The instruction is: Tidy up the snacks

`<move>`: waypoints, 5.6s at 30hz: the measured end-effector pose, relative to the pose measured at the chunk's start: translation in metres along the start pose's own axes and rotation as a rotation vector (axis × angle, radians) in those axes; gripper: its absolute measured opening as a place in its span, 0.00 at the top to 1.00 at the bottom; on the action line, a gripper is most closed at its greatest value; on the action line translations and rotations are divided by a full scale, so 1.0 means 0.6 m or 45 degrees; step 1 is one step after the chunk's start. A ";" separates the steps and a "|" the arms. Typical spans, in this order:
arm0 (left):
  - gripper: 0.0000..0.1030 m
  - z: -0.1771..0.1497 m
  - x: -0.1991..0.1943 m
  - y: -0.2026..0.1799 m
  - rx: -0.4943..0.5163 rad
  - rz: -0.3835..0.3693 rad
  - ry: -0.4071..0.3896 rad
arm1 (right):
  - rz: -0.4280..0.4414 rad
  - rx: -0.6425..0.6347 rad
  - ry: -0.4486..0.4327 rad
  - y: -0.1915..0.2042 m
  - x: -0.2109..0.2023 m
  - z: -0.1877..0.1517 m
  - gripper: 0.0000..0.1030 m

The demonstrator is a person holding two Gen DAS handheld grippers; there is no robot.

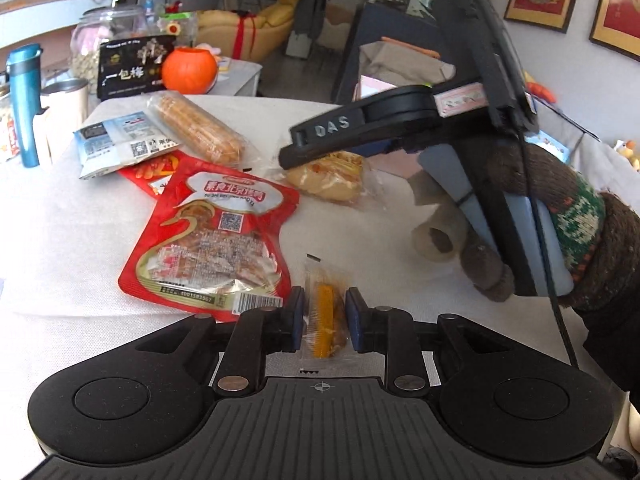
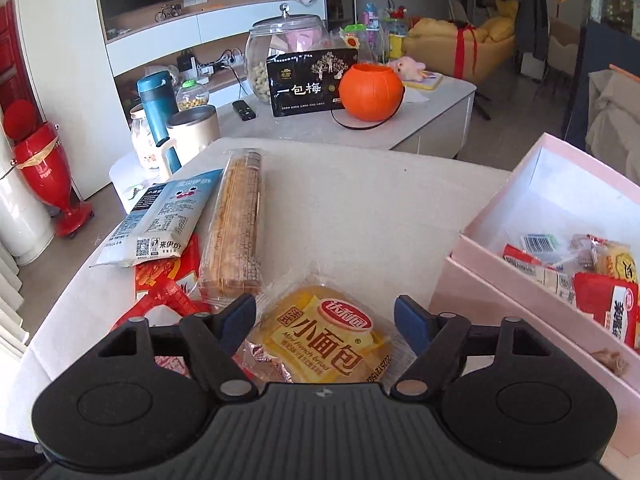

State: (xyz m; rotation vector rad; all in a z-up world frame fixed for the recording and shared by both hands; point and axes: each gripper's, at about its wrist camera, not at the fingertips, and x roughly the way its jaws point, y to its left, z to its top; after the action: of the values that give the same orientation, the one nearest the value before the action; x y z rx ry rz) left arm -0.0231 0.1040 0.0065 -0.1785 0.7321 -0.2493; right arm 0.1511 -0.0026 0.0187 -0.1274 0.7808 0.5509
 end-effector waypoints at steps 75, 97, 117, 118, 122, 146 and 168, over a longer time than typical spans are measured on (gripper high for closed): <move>0.25 0.073 0.072 -0.022 0.438 0.086 0.180 | -0.072 0.258 -0.117 -0.112 -0.192 -0.226 0.00; 0.07 0.087 0.098 0.017 0.266 0.164 0.147 | -0.073 0.256 -0.116 -0.112 -0.191 -0.226 0.00; 0.13 0.034 0.050 0.014 0.176 0.121 -0.022 | -0.194 0.101 -0.135 -0.067 -0.242 -0.183 0.05; 0.13 0.034 0.050 0.014 0.175 0.120 -0.023 | -0.173 0.065 -0.136 -0.052 -0.243 -0.181 0.05; 0.13 0.033 0.050 0.014 0.176 0.122 -0.023 | -0.126 -0.075 -0.096 0.001 -0.227 -0.184 0.29; 0.16 0.030 0.017 0.066 -0.129 0.202 -0.141 | -0.026 -0.273 0.037 0.050 -0.139 -0.156 0.59; 0.11 0.037 0.043 0.029 0.064 0.314 -0.039 | 0.089 0.063 0.069 0.001 -0.079 -0.082 0.44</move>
State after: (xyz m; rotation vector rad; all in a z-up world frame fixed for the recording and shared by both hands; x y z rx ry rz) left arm 0.0136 0.1150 0.0019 -0.0432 0.7094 -0.0302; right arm 0.0923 -0.0373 0.0170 -0.0701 0.8536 0.5958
